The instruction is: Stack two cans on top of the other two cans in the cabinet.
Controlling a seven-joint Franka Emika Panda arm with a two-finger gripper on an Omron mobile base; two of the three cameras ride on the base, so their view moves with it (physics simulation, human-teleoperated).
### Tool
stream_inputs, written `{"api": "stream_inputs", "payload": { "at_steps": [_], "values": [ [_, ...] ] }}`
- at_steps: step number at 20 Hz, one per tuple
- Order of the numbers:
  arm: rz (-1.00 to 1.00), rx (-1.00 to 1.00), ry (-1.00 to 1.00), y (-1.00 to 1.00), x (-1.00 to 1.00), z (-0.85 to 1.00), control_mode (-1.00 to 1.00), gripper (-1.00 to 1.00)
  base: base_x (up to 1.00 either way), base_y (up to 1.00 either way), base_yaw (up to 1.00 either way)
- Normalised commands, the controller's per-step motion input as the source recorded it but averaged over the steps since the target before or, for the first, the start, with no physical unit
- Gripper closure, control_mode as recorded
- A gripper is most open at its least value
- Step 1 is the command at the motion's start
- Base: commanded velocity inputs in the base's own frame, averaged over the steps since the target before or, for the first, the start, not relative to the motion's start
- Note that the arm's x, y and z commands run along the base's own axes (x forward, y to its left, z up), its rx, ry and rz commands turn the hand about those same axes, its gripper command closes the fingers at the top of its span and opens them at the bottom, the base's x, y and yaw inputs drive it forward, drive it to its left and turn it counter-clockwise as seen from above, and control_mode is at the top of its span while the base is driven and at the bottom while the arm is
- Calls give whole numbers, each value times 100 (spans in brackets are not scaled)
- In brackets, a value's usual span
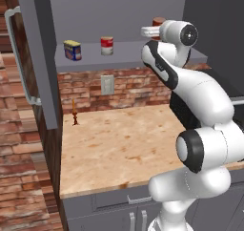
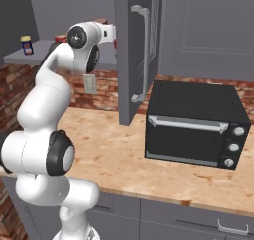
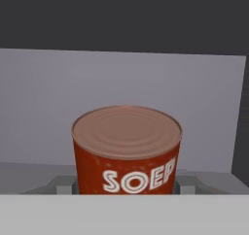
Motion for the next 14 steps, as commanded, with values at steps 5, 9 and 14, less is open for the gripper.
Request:
{"api": "stream_inputs", "payload": {
  "at_steps": [5,9,14],
  "values": [
    [0,0,2,-12,0,32,-100,100,0,0,0],
    [0,0,0,-16,0,1,-100,100,0,0,0],
    [0,0,0,-20,0,0,-100,100,0,0,0]
  ]
}}
